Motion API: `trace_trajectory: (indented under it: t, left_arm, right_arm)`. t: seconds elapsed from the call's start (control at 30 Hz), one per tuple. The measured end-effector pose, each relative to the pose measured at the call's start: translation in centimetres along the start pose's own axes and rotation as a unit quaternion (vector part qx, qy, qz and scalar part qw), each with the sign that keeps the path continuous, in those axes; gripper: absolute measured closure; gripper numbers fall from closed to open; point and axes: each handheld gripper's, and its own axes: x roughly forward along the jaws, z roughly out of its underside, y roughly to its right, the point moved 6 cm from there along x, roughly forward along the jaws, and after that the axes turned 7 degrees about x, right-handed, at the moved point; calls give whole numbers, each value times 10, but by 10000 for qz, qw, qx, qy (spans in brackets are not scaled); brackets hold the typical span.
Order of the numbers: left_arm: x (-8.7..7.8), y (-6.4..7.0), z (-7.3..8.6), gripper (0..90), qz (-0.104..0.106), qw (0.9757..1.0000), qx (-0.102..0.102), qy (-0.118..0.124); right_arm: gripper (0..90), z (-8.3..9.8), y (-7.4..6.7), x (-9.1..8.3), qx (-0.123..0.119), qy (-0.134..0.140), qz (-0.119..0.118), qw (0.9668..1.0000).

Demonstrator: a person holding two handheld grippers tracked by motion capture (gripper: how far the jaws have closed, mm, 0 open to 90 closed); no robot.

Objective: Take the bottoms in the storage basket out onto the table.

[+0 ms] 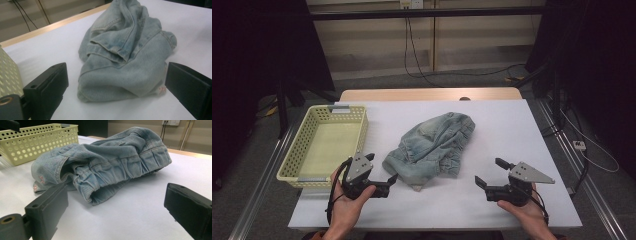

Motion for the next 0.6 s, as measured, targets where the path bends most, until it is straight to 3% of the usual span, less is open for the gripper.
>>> trace_trajectory:
  t: [0.2,0.4,0.5,0.6]
  left_arm:
    - [-1,3,17,50,-39,9999,-81,101]
    - [-4,3,21,53,-93,9998,-34,157]
    - [-2,4,26,53,-83,9995,-237,190]
    - [-1,2,28,53,-109,9995,-236,163]
  right_arm:
    - [52,0,-1,0,25,0,-5,10000]
    - [52,0,-1,0,21,10,-27,10000]
    - [52,0,-1,-1,-16,-1,-36,10000]
    - [53,0,-1,-1,-13,-5,-34,10000]
